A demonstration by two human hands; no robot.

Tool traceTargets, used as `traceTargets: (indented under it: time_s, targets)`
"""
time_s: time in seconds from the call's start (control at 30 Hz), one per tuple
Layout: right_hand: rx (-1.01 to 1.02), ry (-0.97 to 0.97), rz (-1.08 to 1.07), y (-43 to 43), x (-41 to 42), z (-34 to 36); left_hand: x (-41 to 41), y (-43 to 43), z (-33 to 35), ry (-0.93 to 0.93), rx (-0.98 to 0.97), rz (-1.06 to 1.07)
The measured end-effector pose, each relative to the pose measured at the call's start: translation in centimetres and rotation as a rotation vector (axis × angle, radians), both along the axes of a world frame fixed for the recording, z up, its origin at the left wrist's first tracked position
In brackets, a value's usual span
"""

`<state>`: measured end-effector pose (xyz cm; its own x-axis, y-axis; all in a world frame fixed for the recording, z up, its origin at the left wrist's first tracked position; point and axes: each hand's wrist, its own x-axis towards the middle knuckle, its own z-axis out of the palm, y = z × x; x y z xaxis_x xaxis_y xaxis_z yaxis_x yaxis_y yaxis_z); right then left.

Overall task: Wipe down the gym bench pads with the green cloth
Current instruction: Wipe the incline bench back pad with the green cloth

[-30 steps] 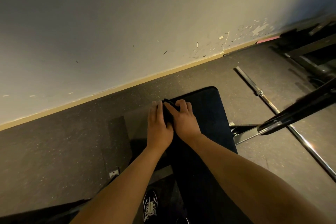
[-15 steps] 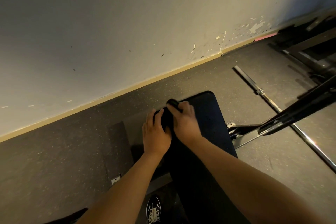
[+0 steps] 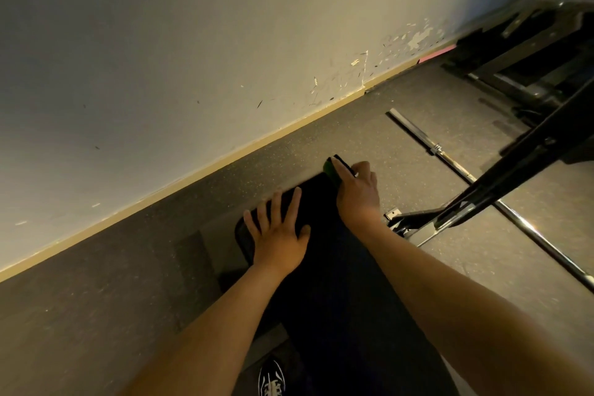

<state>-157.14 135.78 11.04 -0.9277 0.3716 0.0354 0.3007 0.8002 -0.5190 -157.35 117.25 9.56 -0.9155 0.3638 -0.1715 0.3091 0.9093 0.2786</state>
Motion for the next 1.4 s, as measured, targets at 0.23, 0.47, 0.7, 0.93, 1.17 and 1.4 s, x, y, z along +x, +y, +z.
traceTargets:
  time_s: [0.23,0.47,0.7,0.93,1.17,1.4]
  targets:
    - [-0.167,0.099,-0.241,-3.3,0.1,-0.8,-0.1,0.4,-0.2,-0.018,-0.016,-0.009]
    - [-0.103,0.207,0.076,-6.6,2.3,-2.4,0.0,0.4,0.0,-0.011,-0.085,-0.041]
    - [-0.020,0.172,-0.087,0.3,1.5,-2.7,-0.2,0.2,-0.2,-0.024,-0.011,-0.043]
    - [-0.232,0.232,-0.271,-3.3,1.8,-3.1,-0.2,0.2,-0.5,-0.006,-0.025,-0.040]
    - [-0.109,0.225,0.072,-6.0,4.2,-3.8,-0.1,0.2,-0.2,-0.010,-0.036,-0.043]
    - [-0.358,0.147,-0.366,1.5,2.6,-3.7,-0.3,0.0,-0.3,-0.030,-0.009,-0.062]
